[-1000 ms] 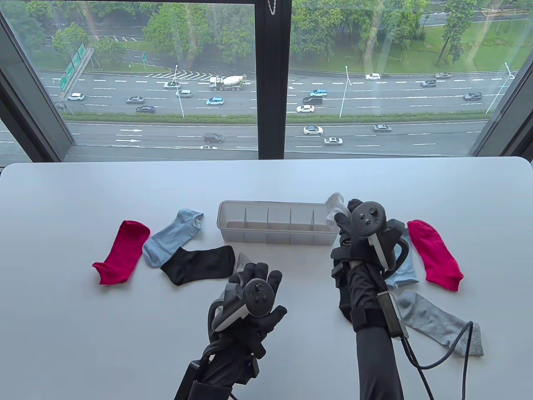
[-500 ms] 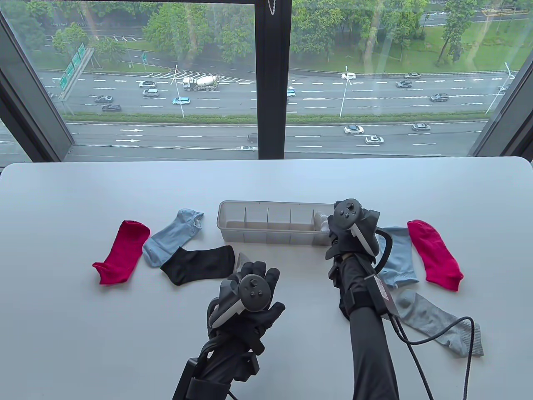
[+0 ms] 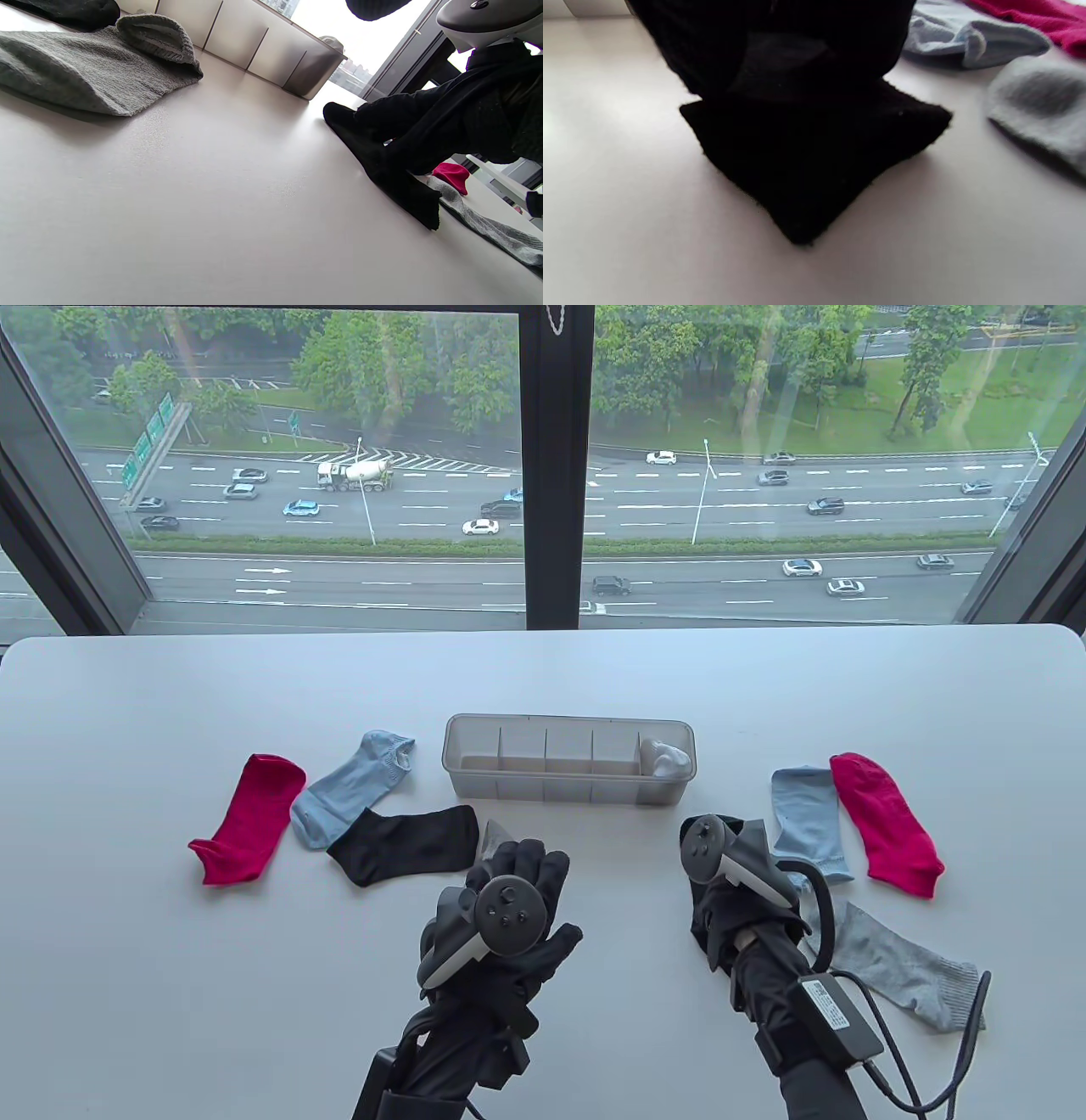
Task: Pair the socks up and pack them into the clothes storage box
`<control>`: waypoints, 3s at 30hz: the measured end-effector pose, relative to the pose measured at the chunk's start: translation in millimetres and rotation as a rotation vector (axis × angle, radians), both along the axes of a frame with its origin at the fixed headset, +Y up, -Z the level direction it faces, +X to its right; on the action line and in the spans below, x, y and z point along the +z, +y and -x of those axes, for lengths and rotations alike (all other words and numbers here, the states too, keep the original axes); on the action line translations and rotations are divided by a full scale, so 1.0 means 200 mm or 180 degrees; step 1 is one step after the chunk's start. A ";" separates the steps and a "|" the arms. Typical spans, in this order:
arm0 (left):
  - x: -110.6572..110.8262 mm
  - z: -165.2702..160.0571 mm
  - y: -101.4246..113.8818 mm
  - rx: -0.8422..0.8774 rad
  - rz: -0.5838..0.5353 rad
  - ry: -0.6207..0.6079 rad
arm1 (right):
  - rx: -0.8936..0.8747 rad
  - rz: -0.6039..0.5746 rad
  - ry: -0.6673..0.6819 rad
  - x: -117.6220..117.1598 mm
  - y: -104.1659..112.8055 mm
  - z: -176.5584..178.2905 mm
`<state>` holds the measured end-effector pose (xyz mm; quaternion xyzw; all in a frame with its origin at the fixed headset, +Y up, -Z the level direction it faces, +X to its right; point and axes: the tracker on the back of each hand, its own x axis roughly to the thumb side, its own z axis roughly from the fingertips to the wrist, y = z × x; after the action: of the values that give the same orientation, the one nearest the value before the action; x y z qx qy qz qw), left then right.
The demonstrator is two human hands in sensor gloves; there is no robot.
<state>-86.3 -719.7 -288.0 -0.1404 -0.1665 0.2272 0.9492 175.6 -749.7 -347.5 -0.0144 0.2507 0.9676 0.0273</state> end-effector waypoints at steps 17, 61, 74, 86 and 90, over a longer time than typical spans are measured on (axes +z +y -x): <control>0.07 -0.17 0.05 0.0003 -0.0173 -0.0609 | -0.3415 -0.0388 0.0711 0.28 0.17 0.25; 0.04 -0.06 0.12 0.1731 0.0385 -0.0027 | -0.3211 -0.1860 0.0086 0.39 0.34 0.13; -0.01 -0.07 -0.07 -0.0741 0.0275 0.0130 | -0.1598 -0.0713 0.0468 0.32 0.09 0.19; -0.10 0.22 0.02 -0.0544 0.0211 0.0993 | -0.1477 -0.1029 0.0299 0.32 0.11 0.10; -0.19 0.47 0.05 -0.1021 0.0105 0.1412 | -0.1365 -0.1109 0.0228 0.31 0.14 0.07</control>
<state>-181.1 -710.2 -326.2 -0.1273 0.0735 0.1018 0.9839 161.2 -721.4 -284.6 0.0781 0.0786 0.9681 0.2247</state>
